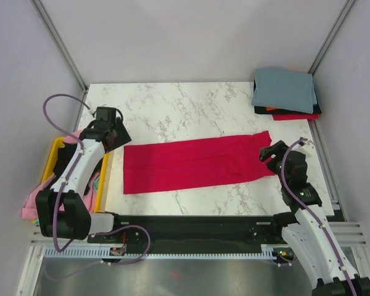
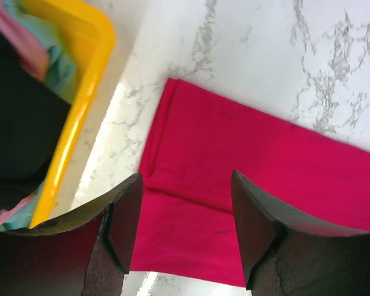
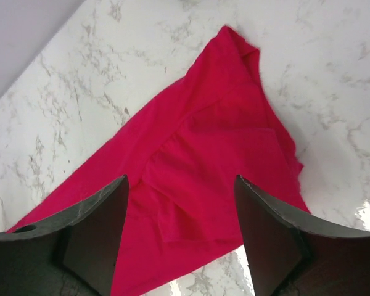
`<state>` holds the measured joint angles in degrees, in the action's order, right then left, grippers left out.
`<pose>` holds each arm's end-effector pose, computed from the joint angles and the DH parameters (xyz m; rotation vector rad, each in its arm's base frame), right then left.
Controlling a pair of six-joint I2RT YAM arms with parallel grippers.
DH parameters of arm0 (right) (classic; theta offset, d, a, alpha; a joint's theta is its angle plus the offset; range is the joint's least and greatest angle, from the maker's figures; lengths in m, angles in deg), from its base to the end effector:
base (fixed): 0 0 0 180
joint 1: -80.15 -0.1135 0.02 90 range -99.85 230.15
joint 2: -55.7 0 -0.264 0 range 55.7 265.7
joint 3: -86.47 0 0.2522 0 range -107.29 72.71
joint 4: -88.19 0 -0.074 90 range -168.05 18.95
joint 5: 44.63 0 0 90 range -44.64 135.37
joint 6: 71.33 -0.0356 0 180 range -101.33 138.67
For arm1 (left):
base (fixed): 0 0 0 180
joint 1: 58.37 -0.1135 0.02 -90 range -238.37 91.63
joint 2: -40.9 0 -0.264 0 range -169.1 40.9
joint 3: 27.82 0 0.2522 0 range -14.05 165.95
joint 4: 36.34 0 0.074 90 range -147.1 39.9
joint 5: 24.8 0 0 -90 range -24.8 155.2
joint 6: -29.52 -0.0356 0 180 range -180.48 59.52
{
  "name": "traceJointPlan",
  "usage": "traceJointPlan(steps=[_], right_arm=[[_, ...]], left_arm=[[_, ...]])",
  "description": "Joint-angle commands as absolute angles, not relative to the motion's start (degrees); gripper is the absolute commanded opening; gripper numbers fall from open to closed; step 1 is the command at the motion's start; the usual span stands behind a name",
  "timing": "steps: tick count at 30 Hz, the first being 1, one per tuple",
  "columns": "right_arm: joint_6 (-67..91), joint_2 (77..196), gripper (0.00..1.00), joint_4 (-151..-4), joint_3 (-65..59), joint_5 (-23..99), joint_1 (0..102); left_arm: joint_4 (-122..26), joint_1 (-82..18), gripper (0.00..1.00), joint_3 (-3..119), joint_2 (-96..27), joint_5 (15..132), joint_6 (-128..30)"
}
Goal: Fold and stack the t-shirts
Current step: Fold the tshirt
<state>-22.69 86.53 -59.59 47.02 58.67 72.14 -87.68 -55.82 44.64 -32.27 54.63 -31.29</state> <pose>0.1420 0.0117 0.2431 0.7129 1.8536 0.3314 0.2628 -0.0052 0.2771 -0.6420 2.3725 -0.0124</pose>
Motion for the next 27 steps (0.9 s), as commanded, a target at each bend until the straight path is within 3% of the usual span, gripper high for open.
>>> traceJointPlan(steps=[1, 6, 15, 24, 27], right_arm=[[-26.15, 97.73, 0.76, -69.68, 47.76, 49.07, 71.98], [-23.43, 121.47, 0.76, -74.09, 41.87, 43.35, 69.52], [-22.2, 150.92, 0.79, -75.15, 25.36, 41.76, 68.99], [-21.67, 185.02, 0.77, -69.79, -15.14, 33.61, 65.13], [-21.41, 196.0, 0.77, -69.88, -34.78, 29.65, 61.97]], left_arm=[[-86.93, -49.43, 0.66, 47.82, -38.36, 51.23, -31.57], [-85.52, -43.61, 0.64, 49.05, -47.77, 50.25, -29.9], [-85.43, -42.11, 0.62, 47.65, -58.76, 53.95, -27.71], [-84.91, -37.73, 0.6, 41.85, -59.66, 60.01, -25.24], [-82.81, -33.78, 0.6, 39.39, -57.37, 64.91, -22.71]])
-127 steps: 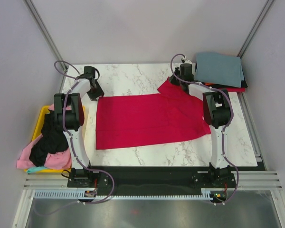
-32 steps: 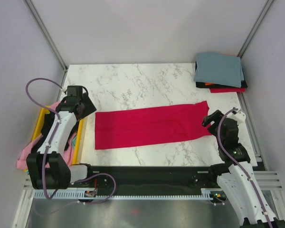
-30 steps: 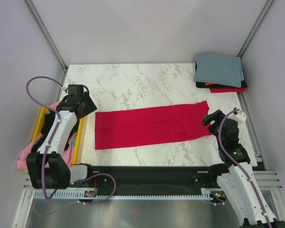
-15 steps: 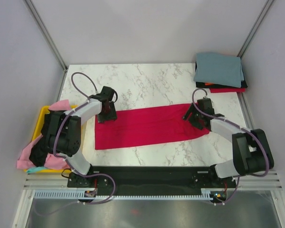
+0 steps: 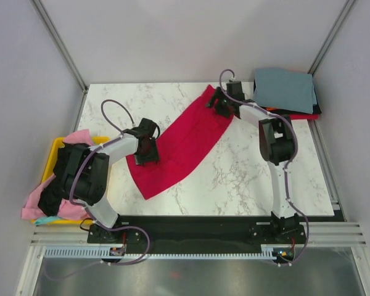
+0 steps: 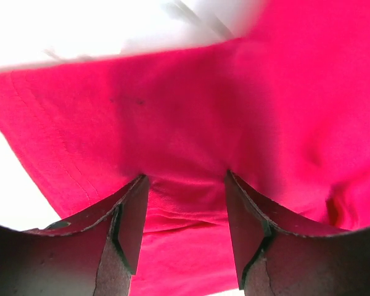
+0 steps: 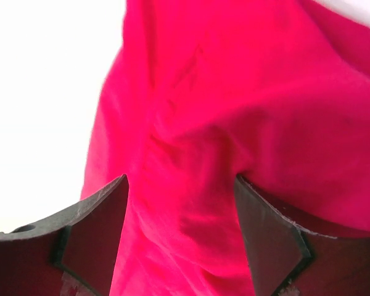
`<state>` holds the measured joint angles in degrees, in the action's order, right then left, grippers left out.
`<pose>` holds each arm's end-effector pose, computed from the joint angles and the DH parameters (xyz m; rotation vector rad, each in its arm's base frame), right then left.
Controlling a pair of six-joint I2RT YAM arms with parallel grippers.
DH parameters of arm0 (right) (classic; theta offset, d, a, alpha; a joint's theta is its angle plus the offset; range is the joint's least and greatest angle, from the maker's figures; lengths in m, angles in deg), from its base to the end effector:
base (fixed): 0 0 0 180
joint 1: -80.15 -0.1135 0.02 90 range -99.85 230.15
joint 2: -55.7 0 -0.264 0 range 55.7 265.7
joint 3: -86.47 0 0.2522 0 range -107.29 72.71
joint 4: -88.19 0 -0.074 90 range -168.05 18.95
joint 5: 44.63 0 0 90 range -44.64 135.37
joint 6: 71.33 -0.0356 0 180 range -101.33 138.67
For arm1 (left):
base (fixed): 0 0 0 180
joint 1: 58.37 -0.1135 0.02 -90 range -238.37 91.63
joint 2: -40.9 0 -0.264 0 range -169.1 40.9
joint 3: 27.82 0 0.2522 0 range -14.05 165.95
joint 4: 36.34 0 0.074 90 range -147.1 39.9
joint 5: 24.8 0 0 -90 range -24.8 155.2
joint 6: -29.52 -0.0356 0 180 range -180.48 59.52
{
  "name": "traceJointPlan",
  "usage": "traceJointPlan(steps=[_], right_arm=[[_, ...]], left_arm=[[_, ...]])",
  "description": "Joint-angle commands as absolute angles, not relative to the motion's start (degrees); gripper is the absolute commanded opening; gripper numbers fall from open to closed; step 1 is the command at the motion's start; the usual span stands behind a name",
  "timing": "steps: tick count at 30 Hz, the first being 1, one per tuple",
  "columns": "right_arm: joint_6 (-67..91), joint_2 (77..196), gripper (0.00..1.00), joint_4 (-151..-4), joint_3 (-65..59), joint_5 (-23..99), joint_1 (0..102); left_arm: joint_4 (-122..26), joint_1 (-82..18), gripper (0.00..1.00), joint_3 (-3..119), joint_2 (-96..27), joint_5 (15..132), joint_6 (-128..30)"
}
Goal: Fold and stack the t-shirts
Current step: Fold the tshirt
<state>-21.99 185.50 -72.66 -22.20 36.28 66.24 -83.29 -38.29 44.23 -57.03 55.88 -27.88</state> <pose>0.4913 0.1275 0.1548 0.4603 2.3110 0.6665 0.2983 -0.1029 0.1606 -0.3398 2.7813 0.0170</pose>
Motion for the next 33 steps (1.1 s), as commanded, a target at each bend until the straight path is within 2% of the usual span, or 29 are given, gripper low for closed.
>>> traceJointPlan(steps=[1, 4, 7, 12, 17, 23, 26, 28, 33], right_arm=[[-21.67, 199.02, 0.77, -69.97, -39.04, 27.98, 61.26], [-24.2, 211.5, 0.77, -69.7, -56.32, 23.15, 59.33], [-26.5, 218.46, 0.78, -71.54, -63.95, 23.12, 58.88], [-23.43, 218.04, 0.82, -74.01, -61.33, 30.51, 58.71], [-20.45, 215.58, 0.83, -73.83, -59.04, 36.55, 58.88], [-21.57, 212.87, 0.86, -74.88, -56.94, 34.74, 58.8], [-23.25, 207.78, 0.93, -83.66, -47.29, 31.74, 58.36], [-22.38, 205.04, 0.98, -84.12, -47.08, 29.73, 58.09], [-20.62, 196.69, 0.98, -81.31, -49.1, 27.88, 58.36]], left_arm=[[-82.8, -32.71, 0.6, 38.51, -56.58, 67.72, -21.82], [-79.11, -27.28, 0.59, 35.17, -54.64, 72.04, -16.65], [-79.02, -22.16, 0.59, 35.43, -53.85, 70.65, -13.22], [-79.28, -16.46, 0.58, 34.03, -50.6, 72.84, -8.9], [-79.46, -9.6, 0.58, 29.2, -41.66, 74.33, -0.21], [-80.42, -1.07, 0.57, 29.71, -32.32, 74.78, 7.1], [-85.07, -0.62, 0.58, 33.31, -28.28, 70.22, 5.18], [-90.41, -0.62, 0.58, 37.0, -26.95, 65.39, 2.1], [-98.17, -0.62, 0.59, 42.63, -24.41, 53.45, -2.73]])
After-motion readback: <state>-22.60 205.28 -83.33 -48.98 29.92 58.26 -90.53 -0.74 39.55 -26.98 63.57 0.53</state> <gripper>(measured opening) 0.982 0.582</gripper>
